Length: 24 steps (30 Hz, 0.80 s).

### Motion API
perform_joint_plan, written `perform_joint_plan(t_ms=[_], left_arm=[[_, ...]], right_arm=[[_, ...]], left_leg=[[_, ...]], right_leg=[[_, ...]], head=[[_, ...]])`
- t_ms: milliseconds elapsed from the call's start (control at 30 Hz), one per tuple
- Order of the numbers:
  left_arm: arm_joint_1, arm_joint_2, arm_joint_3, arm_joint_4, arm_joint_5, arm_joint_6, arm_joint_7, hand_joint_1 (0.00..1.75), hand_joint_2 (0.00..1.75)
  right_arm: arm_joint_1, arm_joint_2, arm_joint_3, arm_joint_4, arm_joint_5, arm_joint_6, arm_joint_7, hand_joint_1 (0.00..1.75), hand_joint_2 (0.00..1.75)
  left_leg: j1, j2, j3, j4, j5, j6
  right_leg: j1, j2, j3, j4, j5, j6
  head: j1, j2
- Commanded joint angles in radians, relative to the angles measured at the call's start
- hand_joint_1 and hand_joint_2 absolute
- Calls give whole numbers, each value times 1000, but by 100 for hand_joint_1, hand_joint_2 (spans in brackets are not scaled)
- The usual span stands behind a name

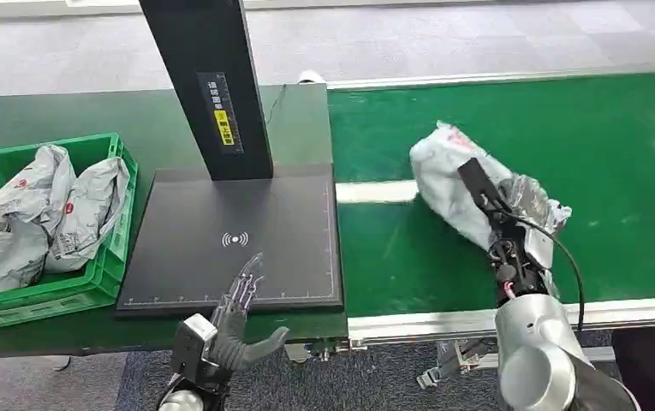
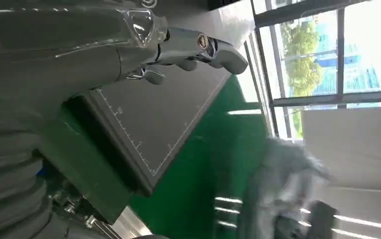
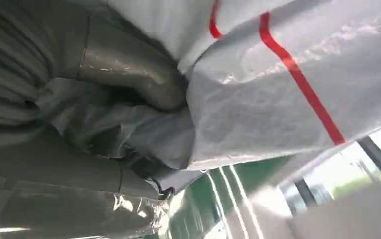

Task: Moved the parcel from conveyor to table for the left to box.

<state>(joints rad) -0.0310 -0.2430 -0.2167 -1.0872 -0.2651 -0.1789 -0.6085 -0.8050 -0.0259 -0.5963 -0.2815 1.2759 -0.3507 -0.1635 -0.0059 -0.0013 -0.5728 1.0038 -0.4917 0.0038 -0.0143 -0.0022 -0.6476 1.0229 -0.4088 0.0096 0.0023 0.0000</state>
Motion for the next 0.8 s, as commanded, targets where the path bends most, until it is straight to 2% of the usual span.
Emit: perform_joint_plan(t_ms=[33,200,233,267,333,400,467,533,567,600,633,700,733,767,800], left_arm=[[20,10,2,-21,-6,35,0,0,175],[20,10,2,-21,-6,35,0,0,175],[15,10,0,-14,-7,38,1,0,175],[10,10,-3,-7,-7,39,1,0,175],[-5,6,-5,12,-9,42,0,0,175],[-24,0,-6,30,-14,44,-5,0,175],[-37,-2,-3,41,-21,43,-5,0,175],[-48,3,-1,48,-30,36,-6,0,175],[-52,4,3,51,-33,33,-7,0,175],[-54,5,5,51,-34,31,-8,0,175],[-56,7,5,53,-37,27,-8,0,175],[-61,6,16,60,-44,22,-11,0,175],[-62,7,18,61,-46,23,-11,0,175],[-63,8,20,62,-46,25,-11,0,175],[-64,9,20,63,-47,26,-12,0,175]], right_arm=[[-66,81,-392,-203,-657,8,-535,175,175],[-66,81,-392,-203,-657,8,-535,175,175],[-23,120,-324,-313,-792,58,-535,175,175],[0,130,-250,-349,-862,98,-535,175,175],[11,140,-104,-343,-921,144,-535,175,175],[6,177,80,-289,-875,208,-535,175,175],[16,221,231,-250,-825,258,-535,175,175],[37,274,385,-197,-778,403,-535,175,175],[55,295,456,-200,-754,427,-535,175,175],[66,312,469,-203,-755,407,-535,175,175],[68,314,538,-189,-729,479,-535,175,175],[76,340,644,-163,-719,479,-533,175,175],[74,353,690,-148,-702,502,-525,175,175],[72,365,721,-137,-692,517,-510,175,175],[70,375,744,-127,-695,536,-486,175,175]], left_leg=[[0,1,1,0,0,-1],[0,-2,0,0,0,-1],[0,-1,0,0,0,-1],[0,0,1,-1,-1,-1],[0,0,0,-1,0,-2],[0,0,1,-1,0,-2],[0,6,1,0,-1,-1],[1,10,0,-1,-1,-2],[1,14,2,-2,-1,-2],[1,16,3,-3,-1,-3],[2,17,4,-4,0,-4],[3,15,6,-4,0,-4],[2,6,3,-3,2,-5],[4,3,2,-3,3,-6],[5,8,2,-1,1,-6]], right_leg=[[0,1,0,0,0,-1],[-1,0,0,0,0,-1],[-1,1,0,0,0,-1],[-1,1,0,0,0,-1],[0,1,0,-1,0,-1],[0,2,0,-1,0,-2],[0,7,-2,0,1,-1],[0,10,-2,0,2,-2],[1,13,-1,0,3,-3],[1,15,-1,-1,4,-4],[2,15,0,-2,4,-5],[3,14,0,-2,4,-5],[2,6,0,0,2,-4],[4,4,0,0,1,-4],[5,9,-2,1,2,-4]], head=[[0,0],[0,0],[-1,0],[0,0],[0,0],[0,0],[0,0],[0,0],[0,0],[0,0],[-1,0],[-1,0],[1,0],[1,0],[0,0]])
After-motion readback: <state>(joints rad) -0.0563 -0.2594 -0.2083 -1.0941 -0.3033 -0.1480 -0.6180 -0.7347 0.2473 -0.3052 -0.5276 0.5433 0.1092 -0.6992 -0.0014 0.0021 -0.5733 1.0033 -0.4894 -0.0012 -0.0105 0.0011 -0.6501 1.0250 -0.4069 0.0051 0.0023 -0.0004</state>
